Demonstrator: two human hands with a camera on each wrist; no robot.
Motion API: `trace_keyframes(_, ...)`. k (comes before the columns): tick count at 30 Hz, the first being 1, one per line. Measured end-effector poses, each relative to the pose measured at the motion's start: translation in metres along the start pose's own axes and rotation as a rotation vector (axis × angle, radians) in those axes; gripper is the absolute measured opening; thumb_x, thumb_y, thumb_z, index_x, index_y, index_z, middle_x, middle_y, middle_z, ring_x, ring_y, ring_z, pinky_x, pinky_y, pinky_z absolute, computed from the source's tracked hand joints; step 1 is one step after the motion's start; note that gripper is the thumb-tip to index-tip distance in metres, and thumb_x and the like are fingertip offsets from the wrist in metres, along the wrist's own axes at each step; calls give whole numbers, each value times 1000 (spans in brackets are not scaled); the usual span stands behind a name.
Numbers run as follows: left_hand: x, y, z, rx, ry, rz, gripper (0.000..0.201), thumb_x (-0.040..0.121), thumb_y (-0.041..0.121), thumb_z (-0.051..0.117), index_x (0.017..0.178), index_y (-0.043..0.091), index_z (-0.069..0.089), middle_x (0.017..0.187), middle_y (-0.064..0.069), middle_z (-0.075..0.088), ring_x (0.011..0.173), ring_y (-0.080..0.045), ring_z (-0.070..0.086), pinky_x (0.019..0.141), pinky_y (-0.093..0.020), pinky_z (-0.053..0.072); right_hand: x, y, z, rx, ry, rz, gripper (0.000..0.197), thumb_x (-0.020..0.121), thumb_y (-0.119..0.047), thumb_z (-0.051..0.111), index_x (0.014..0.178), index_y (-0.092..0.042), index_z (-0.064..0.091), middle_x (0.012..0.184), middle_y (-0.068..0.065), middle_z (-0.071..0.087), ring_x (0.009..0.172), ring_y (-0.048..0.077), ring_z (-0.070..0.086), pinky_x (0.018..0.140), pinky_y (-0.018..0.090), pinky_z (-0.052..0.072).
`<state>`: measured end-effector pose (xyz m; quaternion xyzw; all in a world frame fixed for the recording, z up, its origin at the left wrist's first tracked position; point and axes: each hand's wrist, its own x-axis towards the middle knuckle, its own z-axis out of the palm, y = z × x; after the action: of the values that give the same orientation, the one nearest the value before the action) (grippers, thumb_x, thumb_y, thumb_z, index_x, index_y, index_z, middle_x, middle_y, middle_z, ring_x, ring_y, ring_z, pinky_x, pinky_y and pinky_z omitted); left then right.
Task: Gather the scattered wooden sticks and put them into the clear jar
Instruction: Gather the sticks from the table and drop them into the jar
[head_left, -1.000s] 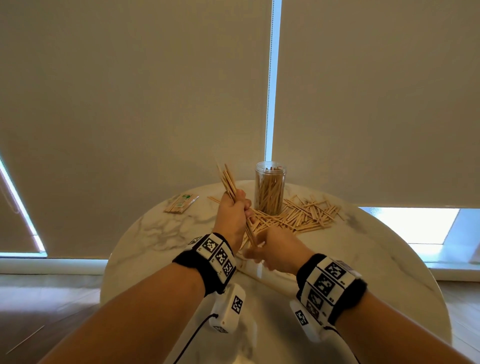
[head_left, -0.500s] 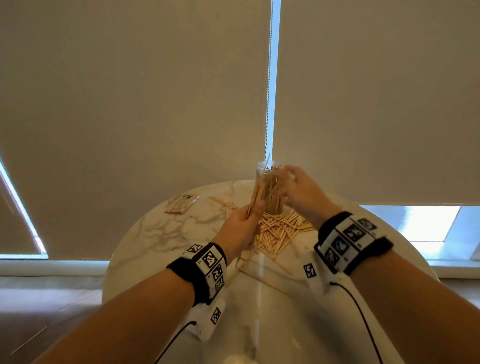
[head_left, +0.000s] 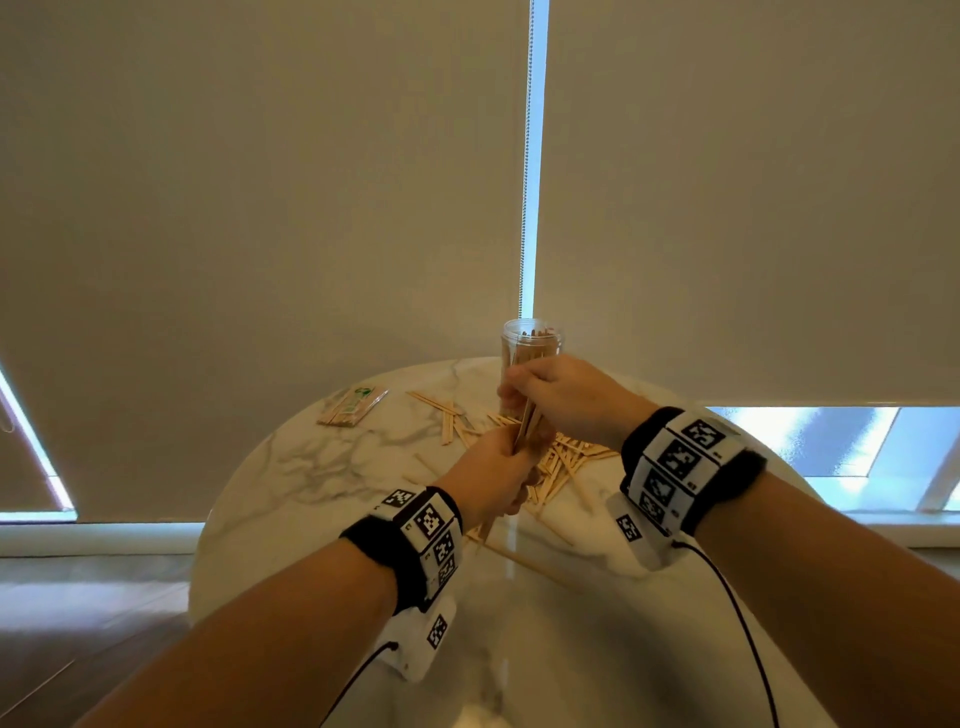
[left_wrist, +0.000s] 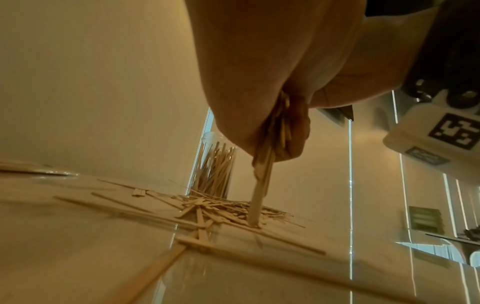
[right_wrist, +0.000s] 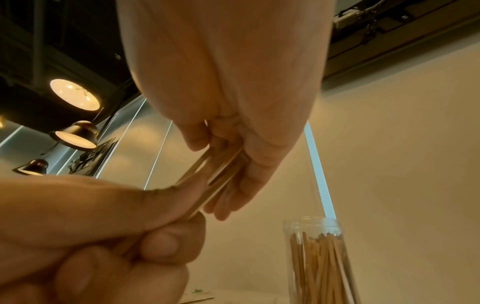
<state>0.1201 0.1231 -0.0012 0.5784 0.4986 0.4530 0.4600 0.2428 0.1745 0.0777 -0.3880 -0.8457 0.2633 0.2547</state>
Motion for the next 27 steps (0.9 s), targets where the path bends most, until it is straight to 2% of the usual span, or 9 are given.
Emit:
trace_keyframes(4,3,-5,-1,-44,29,3,25,102,40,49,93,18,46,58,9,41,46,-9,34,47,-25,33,-5,-3,-1,64,85,-9,45,105,-48,35,128,-19,60,120,0,66,112,18,60,101,39,47)
trace_keyframes(7,11,0,-9,-260,206,16,16,106,31,41,102,15,43,64,5,46,53,-11,45,57,-30,45,-11,5,4,190,159,115,47,102,-50,45,137,-19,48,127,-1,60,116,19,59,103,42,47)
trace_keyframes(10,16,13,-19,-501,414,82,15,108,27,37,105,14,44,72,-5,57,62,-20,59,63,-35,53,-22,14,21,107,-171,264,46,90,-47,62,124,-17,52,115,6,67,101,23,68,90,45,59)
trace_keyframes(12,14,20,-17,-554,448,93,17,109,27,34,111,14,44,84,-11,69,75,-23,69,60,-34,56,-28,11,35,203,-325,302,33,91,-24,66,119,-11,54,107,12,68,91,23,70,83,39,62)
trace_keyframes(15,7,21,-5,-452,351,37,24,108,31,33,120,13,44,104,-10,75,84,-21,73,61,-33,56,-28,3,49,365,-217,258,24,90,-6,58,114,-2,56,91,17,59,65,20,56,58,30,50)
trace_keyframes(20,6,12,-8,-402,247,13,32,106,29,42,126,4,46,112,-6,74,102,-16,70,81,-32,57,-25,0,50,114,-184,199,16,98,-13,43,108,-7,53,77,11,52,58,20,46,48,29,39)
trace_keyframes(22,5,12,-8,-372,217,-5,36,102,25,52,129,2,50,115,-8,73,104,-16,69,81,-28,58,-28,0,47,14,-172,155,20,103,-11,35,113,-9,53,71,1,46,54,11,40,48,20,36)
trace_keyframes(25,8,20,-15,-426,355,-2,55,92,37,67,131,10,41,112,-11,70,100,-22,71,81,-33,60,-32,4,44,-48,-204,111,22,107,-12,32,109,-8,54,68,-3,41,54,8,36,49,16,36)
trace_keyframes(27,16,32,-31,-457,514,13,55,92,52,61,129,17,40,113,-10,65,101,-26,69,87,-42,58,-33,12,45,-135,-216,165,23,105,-23,37,91,-12,51,73,-1,46,61,13,42,58,28,38)
